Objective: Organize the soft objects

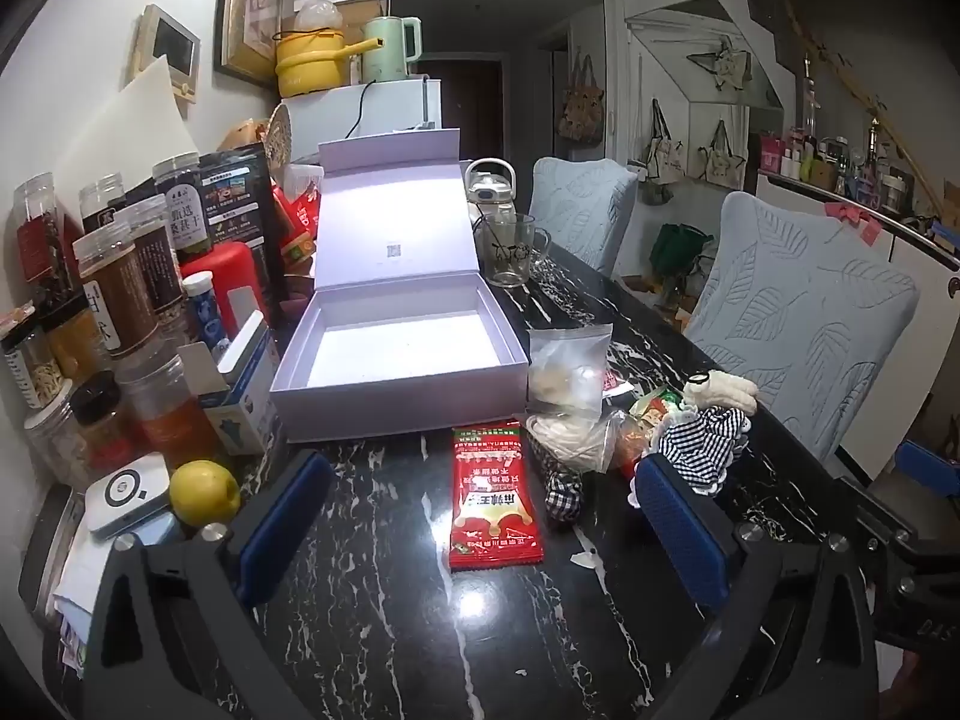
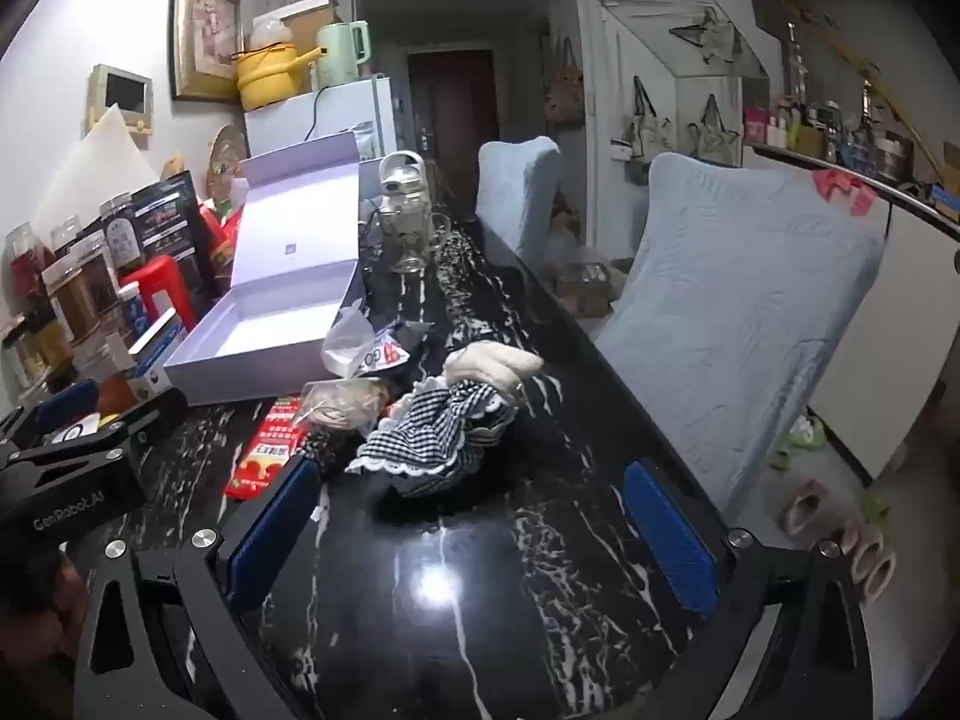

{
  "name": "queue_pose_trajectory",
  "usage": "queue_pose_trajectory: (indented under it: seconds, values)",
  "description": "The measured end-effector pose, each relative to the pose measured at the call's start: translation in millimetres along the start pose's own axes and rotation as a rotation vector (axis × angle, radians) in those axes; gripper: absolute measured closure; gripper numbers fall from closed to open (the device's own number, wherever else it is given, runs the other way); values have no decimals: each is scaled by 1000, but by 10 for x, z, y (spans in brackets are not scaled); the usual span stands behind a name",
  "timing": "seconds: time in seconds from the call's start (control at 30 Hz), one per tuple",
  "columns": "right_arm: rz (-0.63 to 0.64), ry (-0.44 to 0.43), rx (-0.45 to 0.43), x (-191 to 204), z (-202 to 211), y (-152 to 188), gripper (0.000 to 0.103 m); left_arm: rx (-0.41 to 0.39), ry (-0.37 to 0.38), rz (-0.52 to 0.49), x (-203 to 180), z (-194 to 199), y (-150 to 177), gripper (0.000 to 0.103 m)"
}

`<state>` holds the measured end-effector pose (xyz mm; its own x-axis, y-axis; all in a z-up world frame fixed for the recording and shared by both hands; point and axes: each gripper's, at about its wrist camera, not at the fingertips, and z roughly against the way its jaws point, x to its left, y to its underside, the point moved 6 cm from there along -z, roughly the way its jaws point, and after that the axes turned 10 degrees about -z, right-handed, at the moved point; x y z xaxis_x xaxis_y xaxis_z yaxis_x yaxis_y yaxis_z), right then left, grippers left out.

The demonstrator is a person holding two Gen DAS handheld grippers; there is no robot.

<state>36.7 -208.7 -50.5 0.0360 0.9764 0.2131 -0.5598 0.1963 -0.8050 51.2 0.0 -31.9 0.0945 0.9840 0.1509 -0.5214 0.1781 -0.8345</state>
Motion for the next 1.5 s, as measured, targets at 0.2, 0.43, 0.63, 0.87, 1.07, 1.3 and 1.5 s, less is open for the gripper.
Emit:
queue_pose_trajectory:
  seconds: [0.2,0.43,0.63,0.87,1.07,1.3,1.5]
  values:
    - [3,-16,7,43,-10,13,0,-4,16,-11,8,56,-28,0]
    - [-5,-2,-2,-45,59,-35,0,-15,15,-13,-13,72,-15,0]
    - [1,1,-8,-6,66,-2,0,-15,18,-16,-20,78,-1,0]
    - [1,-2,-10,2,86,-8,0,-17,20,-18,-35,81,20,0]
    - [1,-6,-9,23,91,-5,0,-11,24,-17,-48,81,27,0]
    - [3,-9,-10,33,96,3,0,-8,24,-13,-47,86,40,0]
    - [3,-11,-8,33,95,6,0,0,21,-6,-21,86,54,0]
